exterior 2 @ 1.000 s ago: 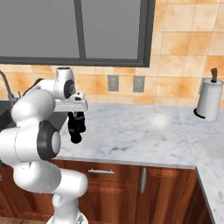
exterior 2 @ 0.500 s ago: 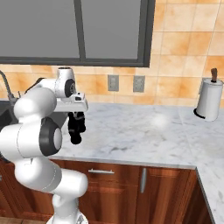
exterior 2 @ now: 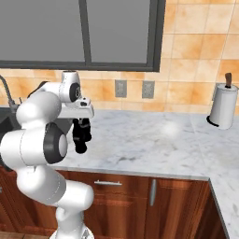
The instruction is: Place the large bottle from the dining counter next to the other large bottle outside the sink, and place the small bottle from the dining counter next to the other small bottle inside the sink.
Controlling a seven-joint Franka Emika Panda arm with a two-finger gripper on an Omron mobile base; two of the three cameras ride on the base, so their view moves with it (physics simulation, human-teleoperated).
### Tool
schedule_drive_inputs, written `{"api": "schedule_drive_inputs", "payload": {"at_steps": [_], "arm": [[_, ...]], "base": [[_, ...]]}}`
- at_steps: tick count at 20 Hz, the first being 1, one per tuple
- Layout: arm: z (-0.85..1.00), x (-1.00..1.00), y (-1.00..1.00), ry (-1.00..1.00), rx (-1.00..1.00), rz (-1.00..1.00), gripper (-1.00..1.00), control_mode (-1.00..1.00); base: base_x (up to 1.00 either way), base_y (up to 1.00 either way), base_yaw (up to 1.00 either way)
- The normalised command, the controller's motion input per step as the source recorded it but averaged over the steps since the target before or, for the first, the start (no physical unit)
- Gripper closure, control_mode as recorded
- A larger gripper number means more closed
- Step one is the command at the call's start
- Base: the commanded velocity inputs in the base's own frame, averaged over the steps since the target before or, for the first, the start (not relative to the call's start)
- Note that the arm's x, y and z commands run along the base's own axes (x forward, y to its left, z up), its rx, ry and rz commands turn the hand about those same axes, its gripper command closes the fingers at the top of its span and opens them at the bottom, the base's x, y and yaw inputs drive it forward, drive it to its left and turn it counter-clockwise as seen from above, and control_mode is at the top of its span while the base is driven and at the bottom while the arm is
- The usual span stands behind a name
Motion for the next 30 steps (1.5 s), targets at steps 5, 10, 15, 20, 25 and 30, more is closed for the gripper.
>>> {"api": "schedule_drive_inputs", "payload": {"at_steps": [5,10,15,20,25,30], "arm": [[0.00,0.00,0.00,0.00,0.00,0.00,1.00,-1.00],[0.00,0.00,0.00,0.00,0.00,0.00,1.00,-1.00],[-0.04,0.00,0.00,0.00,0.00,0.00,1.00,-1.00],[0.00,0.00,0.00,0.00,0.00,0.00,-1.00,-1.00],[0.00,0.00,0.00,0.00,0.00,0.00,-1.00,-1.00],[0.00,-0.01,0.00,0.00,0.00,0.00,-1.00,-1.00]], "base": [[0.00,0.00,0.00],[0.00,0.00,0.00],[0.00,0.00,0.00],[0.00,0.00,0.00],[0.00,0.00,0.00],[0.00,0.00,0.00]]}}
